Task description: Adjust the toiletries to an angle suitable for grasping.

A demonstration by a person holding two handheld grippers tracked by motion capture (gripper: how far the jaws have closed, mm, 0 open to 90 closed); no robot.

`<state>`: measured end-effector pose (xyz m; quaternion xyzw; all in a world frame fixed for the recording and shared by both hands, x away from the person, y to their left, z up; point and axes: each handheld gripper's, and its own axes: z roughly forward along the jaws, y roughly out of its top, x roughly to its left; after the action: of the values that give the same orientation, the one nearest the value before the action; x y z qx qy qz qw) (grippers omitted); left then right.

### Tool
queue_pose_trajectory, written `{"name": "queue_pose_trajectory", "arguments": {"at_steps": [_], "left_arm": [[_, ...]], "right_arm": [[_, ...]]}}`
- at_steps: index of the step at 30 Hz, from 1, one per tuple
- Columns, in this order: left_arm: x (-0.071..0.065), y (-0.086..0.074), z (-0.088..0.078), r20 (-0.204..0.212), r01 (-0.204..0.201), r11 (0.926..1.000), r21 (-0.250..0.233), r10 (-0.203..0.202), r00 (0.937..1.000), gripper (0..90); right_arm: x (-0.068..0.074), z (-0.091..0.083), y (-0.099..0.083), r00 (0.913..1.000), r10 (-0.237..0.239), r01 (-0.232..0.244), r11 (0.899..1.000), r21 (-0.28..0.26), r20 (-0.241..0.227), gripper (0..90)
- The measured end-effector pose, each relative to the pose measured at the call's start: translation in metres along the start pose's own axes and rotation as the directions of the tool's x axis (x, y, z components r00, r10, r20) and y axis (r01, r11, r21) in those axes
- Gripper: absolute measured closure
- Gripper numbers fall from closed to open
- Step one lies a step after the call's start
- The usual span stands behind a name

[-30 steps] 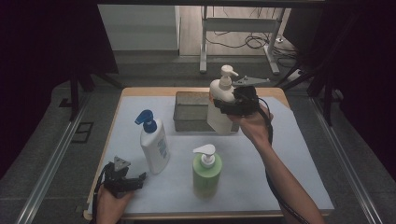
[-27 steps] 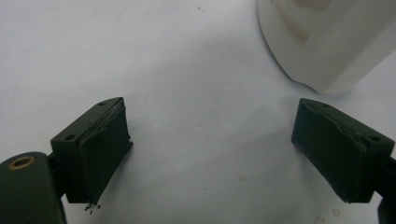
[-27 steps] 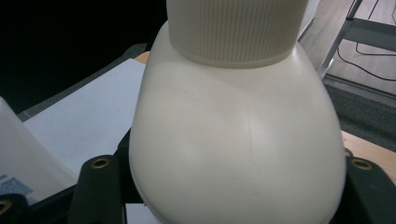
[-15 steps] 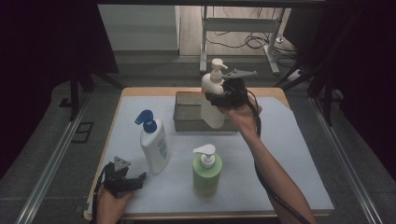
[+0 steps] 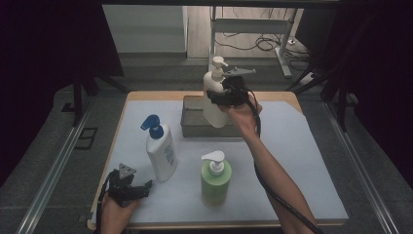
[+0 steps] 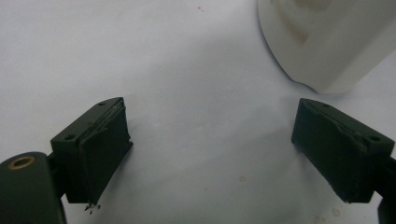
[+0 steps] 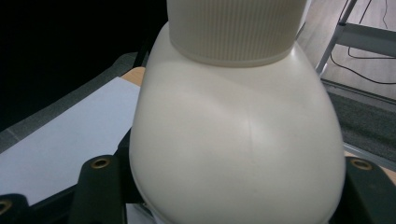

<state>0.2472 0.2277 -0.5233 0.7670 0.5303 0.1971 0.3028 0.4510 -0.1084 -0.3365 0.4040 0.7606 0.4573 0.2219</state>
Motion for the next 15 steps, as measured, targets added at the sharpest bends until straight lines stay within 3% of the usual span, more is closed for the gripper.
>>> {"name": "queue_pose_trajectory", "arguments": {"at_steps": [9,15], "left_arm": [[0.000,0.000,0.000,0.001,0.000,1.0000,0.001,0.000,1.0000,11.1],[0.000,0.000,0.000,0.001,-0.002,1.0000,0.002,0.002,1.0000,11.0]], "right_arm": [[0.001,0.014,0.007,0.9997,-0.003,0.003,1.000,-0.010,0.023,37.2],[0.001,0.026,0.003,0.9994,-0.003,0.003,1.000,-0.003,0.034,37.2]]}}
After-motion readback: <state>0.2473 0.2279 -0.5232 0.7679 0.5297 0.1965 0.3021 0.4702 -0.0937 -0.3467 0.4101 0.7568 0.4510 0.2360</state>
